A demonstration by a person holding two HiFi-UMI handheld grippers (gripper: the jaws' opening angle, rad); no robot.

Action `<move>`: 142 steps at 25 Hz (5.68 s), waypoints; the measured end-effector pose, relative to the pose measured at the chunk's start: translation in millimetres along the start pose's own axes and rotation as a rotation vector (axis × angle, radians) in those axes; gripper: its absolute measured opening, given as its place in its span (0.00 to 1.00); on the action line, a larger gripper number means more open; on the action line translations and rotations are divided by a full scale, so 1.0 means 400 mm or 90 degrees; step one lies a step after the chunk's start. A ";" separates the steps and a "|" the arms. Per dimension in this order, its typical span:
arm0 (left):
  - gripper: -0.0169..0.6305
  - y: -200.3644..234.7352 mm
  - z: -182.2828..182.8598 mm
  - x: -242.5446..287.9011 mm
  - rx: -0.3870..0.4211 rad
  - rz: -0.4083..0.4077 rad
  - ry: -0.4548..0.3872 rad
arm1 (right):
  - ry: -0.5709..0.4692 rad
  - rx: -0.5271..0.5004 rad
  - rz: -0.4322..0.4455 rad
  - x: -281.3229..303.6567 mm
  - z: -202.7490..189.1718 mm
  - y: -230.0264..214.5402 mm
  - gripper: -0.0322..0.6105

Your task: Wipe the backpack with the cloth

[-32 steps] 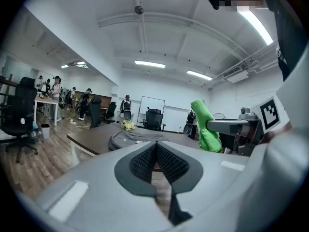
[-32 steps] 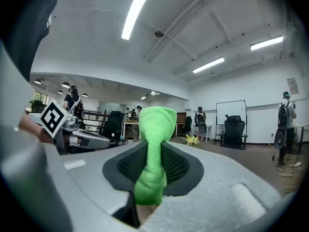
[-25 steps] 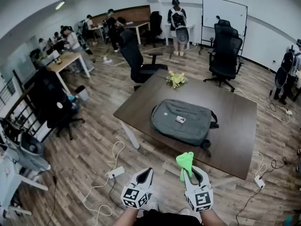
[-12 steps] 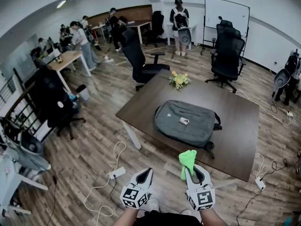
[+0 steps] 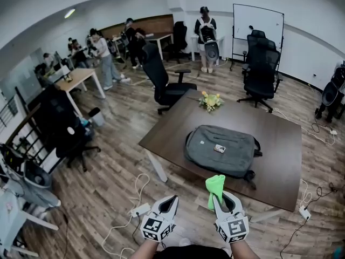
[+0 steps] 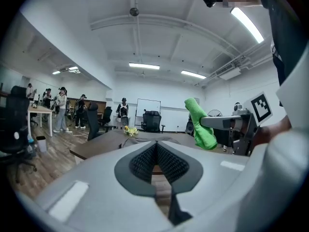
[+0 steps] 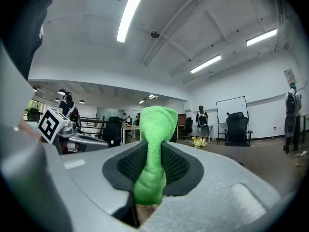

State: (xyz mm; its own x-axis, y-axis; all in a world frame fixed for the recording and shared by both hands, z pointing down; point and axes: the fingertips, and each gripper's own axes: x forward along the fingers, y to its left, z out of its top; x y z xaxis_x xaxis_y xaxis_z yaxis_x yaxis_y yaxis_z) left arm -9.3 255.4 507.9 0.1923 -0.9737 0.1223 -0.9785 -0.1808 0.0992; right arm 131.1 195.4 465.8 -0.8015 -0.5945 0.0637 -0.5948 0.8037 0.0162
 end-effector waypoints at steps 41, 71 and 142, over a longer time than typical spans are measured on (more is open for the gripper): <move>0.05 0.297 0.072 0.552 0.011 -0.041 0.048 | 0.072 0.027 -0.050 0.539 -0.040 -0.393 0.19; 0.05 0.535 0.090 0.998 0.025 -0.202 0.079 | 0.143 0.131 -0.206 0.859 -0.162 -0.642 0.19; 0.05 0.499 -0.018 1.108 0.034 -0.325 0.169 | 0.591 0.089 -0.530 0.584 -0.455 -1.016 0.19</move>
State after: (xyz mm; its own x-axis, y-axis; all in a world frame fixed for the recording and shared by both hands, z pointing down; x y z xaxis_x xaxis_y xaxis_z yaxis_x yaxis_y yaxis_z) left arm -118.8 -211.1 589.1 0.6468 -0.6940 0.3163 -0.7575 -0.6325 0.1615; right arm 196.8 -265.4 655.8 0.1320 -0.6321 0.7635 -0.9460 0.1499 0.2876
